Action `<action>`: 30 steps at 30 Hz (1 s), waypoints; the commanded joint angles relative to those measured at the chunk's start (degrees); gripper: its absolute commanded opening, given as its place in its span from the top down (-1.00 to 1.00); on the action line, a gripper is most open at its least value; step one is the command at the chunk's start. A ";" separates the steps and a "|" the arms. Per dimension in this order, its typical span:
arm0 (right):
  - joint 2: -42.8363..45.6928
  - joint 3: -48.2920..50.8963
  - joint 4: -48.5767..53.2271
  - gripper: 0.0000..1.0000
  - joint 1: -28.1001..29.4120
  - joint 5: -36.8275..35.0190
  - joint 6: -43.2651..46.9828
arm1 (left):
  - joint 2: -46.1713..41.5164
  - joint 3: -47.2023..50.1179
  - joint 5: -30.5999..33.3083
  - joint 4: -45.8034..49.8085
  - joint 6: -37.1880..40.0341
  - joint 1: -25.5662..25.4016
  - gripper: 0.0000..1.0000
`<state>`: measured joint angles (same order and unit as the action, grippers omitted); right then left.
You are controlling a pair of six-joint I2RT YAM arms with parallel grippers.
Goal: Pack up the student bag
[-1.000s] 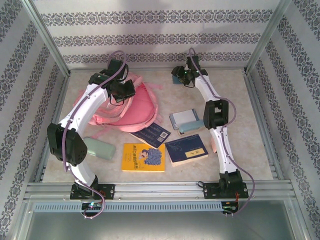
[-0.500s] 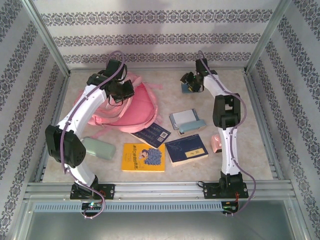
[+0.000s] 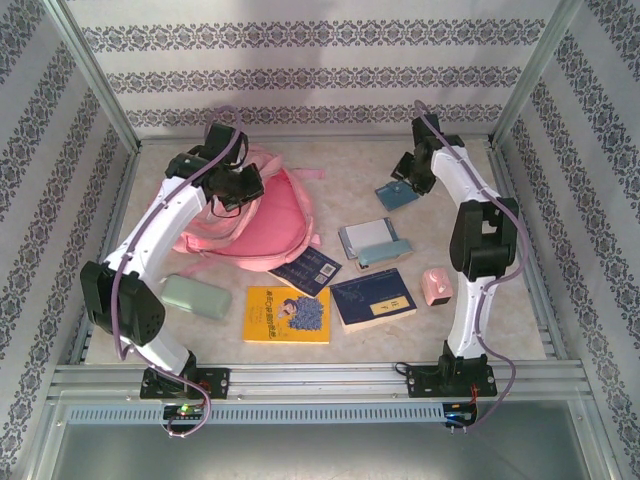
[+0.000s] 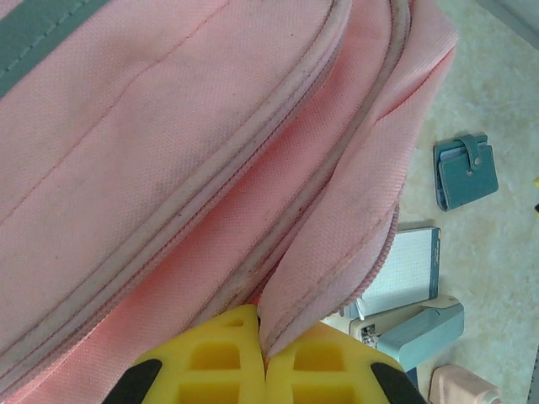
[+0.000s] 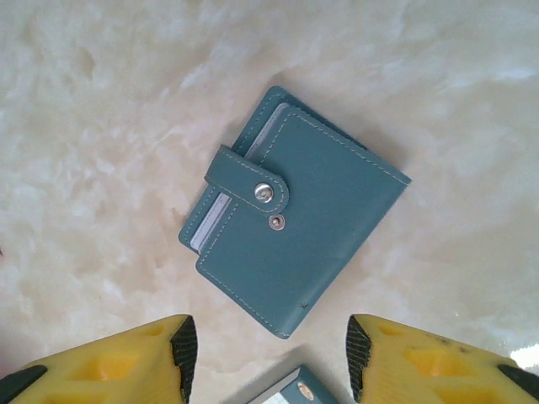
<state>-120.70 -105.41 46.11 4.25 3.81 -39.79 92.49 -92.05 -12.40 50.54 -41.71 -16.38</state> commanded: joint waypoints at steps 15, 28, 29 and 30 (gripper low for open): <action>-10.49 -3.21 -6.29 -0.56 -0.43 5.30 -28.18 | -2.44 -0.35 0.10 -0.38 -0.75 0.74 1.00; -15.74 -8.19 -2.13 -0.52 -0.47 5.32 -31.06 | -1.17 -0.24 -0.29 -0.88 0.14 1.58 1.00; -15.26 -8.06 -2.43 -0.53 -0.47 5.24 -30.45 | -1.04 -0.30 -0.25 -0.94 0.06 1.66 1.00; -14.56 -7.77 -3.08 -0.53 -0.52 5.31 -29.76 | -1.00 -0.25 -0.34 -0.91 0.10 1.77 1.00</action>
<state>-134.65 -112.51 41.76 4.23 9.08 -70.54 91.66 -91.50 -12.88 50.54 -41.87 -15.70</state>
